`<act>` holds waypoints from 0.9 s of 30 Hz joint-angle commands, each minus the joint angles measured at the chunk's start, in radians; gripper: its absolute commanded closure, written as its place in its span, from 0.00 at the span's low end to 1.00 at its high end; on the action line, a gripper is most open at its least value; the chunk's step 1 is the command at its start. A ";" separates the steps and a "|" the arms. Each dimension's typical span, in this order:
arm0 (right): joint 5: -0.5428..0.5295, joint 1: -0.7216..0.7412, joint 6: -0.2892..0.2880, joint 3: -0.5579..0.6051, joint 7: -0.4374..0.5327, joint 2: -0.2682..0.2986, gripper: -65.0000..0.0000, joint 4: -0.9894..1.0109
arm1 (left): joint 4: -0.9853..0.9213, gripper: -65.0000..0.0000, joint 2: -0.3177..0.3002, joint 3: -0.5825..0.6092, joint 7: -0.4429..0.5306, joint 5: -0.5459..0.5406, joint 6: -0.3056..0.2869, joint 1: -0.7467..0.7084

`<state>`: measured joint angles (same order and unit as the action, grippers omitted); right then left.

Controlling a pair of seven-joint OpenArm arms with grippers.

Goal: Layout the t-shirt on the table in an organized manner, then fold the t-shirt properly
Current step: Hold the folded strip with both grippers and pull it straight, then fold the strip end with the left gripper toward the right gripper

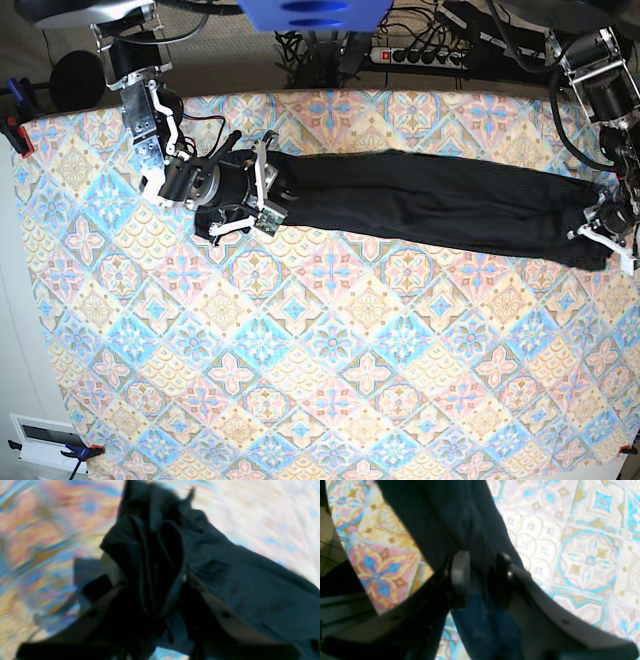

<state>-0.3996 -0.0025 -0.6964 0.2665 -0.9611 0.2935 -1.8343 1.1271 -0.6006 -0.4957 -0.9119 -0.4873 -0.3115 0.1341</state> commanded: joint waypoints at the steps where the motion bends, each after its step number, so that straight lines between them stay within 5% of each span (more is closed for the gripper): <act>1: -0.015 0.016 -0.002 -0.006 0.023 0.003 0.73 -0.021 | 0.012 0.99 -0.061 -0.028 0.020 0.000 -0.001 0.026; 10: -0.015 0.017 -0.002 -0.008 0.023 0.003 0.73 -0.023 | 0.301 0.99 -0.118 -0.034 -0.069 -0.120 -0.002 -0.120; 18: -0.015 0.014 -0.002 -0.009 0.023 0.003 0.73 -0.023 | 0.657 0.99 0.055 -0.041 -0.189 -0.138 0.002 -0.268; 27: -0.015 0.011 -0.002 -0.009 0.023 0.006 0.73 -0.034 | 0.680 0.99 0.236 -0.034 -0.197 -0.024 0.005 -0.258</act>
<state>-0.3992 -0.0082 -0.6964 0.2619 -0.9615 0.2955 -1.8427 1.7924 -0.3443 -0.5236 -1.1267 -0.4976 -0.3077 -0.1364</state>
